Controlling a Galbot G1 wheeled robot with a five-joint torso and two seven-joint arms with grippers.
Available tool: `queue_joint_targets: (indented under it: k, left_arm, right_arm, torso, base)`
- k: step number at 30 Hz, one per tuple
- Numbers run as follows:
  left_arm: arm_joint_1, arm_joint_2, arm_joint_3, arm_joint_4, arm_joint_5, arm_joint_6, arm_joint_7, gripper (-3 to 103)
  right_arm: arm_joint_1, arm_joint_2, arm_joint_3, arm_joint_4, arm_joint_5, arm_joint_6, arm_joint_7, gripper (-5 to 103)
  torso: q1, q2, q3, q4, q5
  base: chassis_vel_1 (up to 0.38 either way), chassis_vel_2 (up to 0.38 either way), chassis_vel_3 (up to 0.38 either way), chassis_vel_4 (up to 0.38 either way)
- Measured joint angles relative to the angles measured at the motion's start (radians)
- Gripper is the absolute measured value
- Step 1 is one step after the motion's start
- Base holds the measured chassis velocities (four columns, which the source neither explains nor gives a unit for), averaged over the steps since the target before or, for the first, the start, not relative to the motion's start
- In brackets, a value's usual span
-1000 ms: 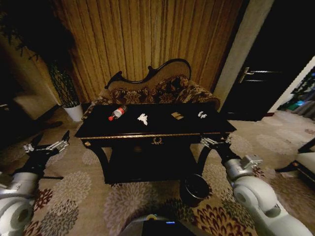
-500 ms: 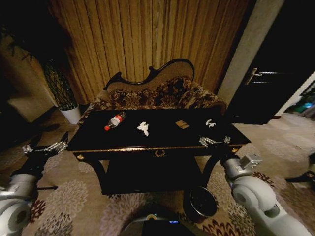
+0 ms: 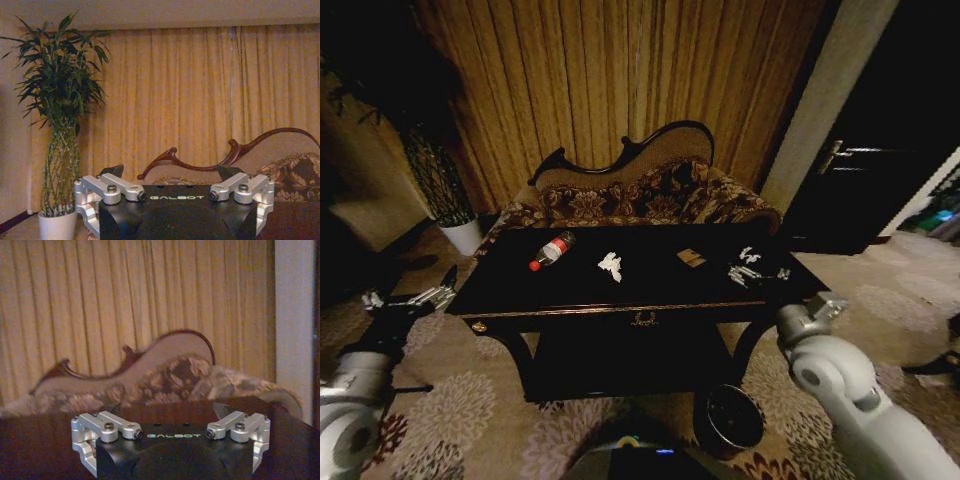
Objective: Move to the front of the table and place the trash on the table into the trash bin.
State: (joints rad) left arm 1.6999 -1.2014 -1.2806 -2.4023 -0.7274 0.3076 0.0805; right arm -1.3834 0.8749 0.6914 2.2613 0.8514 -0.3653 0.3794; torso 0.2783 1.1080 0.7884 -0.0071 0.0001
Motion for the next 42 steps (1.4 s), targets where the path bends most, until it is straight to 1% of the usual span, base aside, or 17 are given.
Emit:
queue_joint_targets:
  k: [1,3,5,6,9,11,12,15,16,18,20,21,24,29,37,42]
  left_arm:
    - [-0.001,0.000,-0.001,0.000,0.000,0.001,0.000,100]
    - [-0.001,0.000,-0.002,0.000,0.000,0.001,0.000,100]
    - [-0.002,0.000,-0.004,0.000,0.000,0.002,-0.001,100]
    - [-0.002,0.000,-0.004,0.000,0.000,0.002,-0.001,100]
    - [-0.003,-0.003,-0.008,-0.001,0.001,0.002,-0.002,100]
    - [-0.003,-0.004,-0.009,-0.001,0.002,0.002,-0.002,100]
    - [-0.002,-0.009,-0.012,-0.002,0.002,0.003,-0.002,100]
    - [0.001,-0.014,-0.014,-0.002,0.002,0.003,-0.002,100]
    - [0.001,-0.014,-0.014,-0.002,0.002,0.003,-0.002,100]
    - [0.001,-0.017,-0.018,-0.004,0.002,0.004,-0.002,100]
    - [0.001,-0.018,-0.020,-0.005,0.002,0.004,-0.002,100]
    - [0.001,-0.019,-0.023,-0.007,0.002,0.004,-0.002,100]
    - [0.001,-0.019,-0.024,-0.008,0.001,0.005,-0.002,100]
    - [0.002,-0.022,-0.025,-0.006,0.000,0.005,-0.002,100]
    - [0.009,-0.024,-0.026,0.003,-0.001,0.004,0.000,100]
    - [0.006,-0.024,-0.026,0.000,-0.002,0.004,0.001,100]
  right_arm:
    - [0.025,-0.016,-0.005,-0.026,0.011,-0.026,0.015,100]
    - [0.031,-0.021,-0.006,-0.034,0.013,-0.032,0.018,100]
    - [0.079,-0.054,-0.020,-0.092,0.034,-0.061,0.046,100]
    - [0.079,-0.054,-0.020,-0.092,0.034,-0.061,0.046,100]
    - [0.145,-0.100,-0.048,-0.164,0.078,-0.092,0.092,100]
    - [0.154,-0.107,-0.052,-0.174,0.086,-0.098,0.096,100]
    - [0.184,-0.134,-0.063,-0.205,0.114,-0.112,0.103,100]
    - [0.234,-0.177,-0.090,-0.257,0.157,-0.118,0.105,100]
    - [0.234,-0.177,-0.090,-0.257,0.157,-0.118,0.105,100]
    - [0.284,-0.213,-0.107,-0.296,0.210,-0.125,0.104,100]
    - [0.300,-0.224,-0.111,-0.305,0.227,-0.134,0.105,100]
    - [0.330,-0.245,-0.119,-0.320,0.254,-0.154,0.105,100]
    - [0.369,-0.266,-0.135,-0.335,0.279,-0.173,0.109,100]
    - [0.417,-0.287,-0.156,-0.356,0.352,-0.195,0.141,100]
    - [0.409,-0.300,-0.165,-0.379,0.357,-0.197,0.109,100]
    - [0.419,-0.280,-0.193,-0.398,0.337,-0.197,0.084,100]
  torso:
    - [0.000,0.000,0.000,0.0001,-0.0001]
    - [0.000,0.000,0.000,0.0000,-0.0002]
    - [0.000,0.000,0.000,-0.0001,-0.0002]
    - [0.000,0.000,0.000,-0.0001,-0.0002]
    - [0.000,0.000,0.000,-0.0001,0.0002]
    - [0.000,0.000,0.000,-0.0001,0.0001]
    - [0.000,0.000,0.000,-0.0002,0.0002]
    - [0.000,0.000,0.000,0.0000,-0.0001]
    - [0.000,0.000,0.000,0.0000,-0.0001]
    - [0.000,0.000,0.000,0.0000,-0.0001]
    - [0.000,0.000,0.000,0.0000,-0.0001]
    - [0.000,0.000,0.000,-0.0002,0.0000]
    - [0.000,0.000,0.000,-0.0001,0.0000]
    - [0.000,0.000,0.000,0.0000,-0.0003]
    - [0.000,0.000,0.000,-0.0002,-0.0001]
    - [0.000,0.000,0.000,-0.0002,-0.0001]
  base:
    - [0.000,0.000,0.000,0.000]
    - [0.000,0.000,0.000,0.000]
    - [0.000,0.000,0.000,0.000]
    - [0.000,0.000,0.000,0.000]
    - [0.000,0.000,0.000,0.000]
    - [0.000,0.000,0.000,0.000]
    - [0.000,0.000,0.000,0.000]
    - [0.000,0.000,0.000,0.000]
    - [0.000,0.000,0.000,0.000]
    - [0.000,0.000,0.000,0.000]
    - [0.000,0.000,0.000,0.000]
    - [0.000,0.000,0.000,0.000]
    - [0.000,0.000,0.000,0.000]
    - [0.000,0.000,0.000,0.000]
    - [0.000,0.000,0.000,0.000]
    - [0.000,0.000,0.000,0.000]
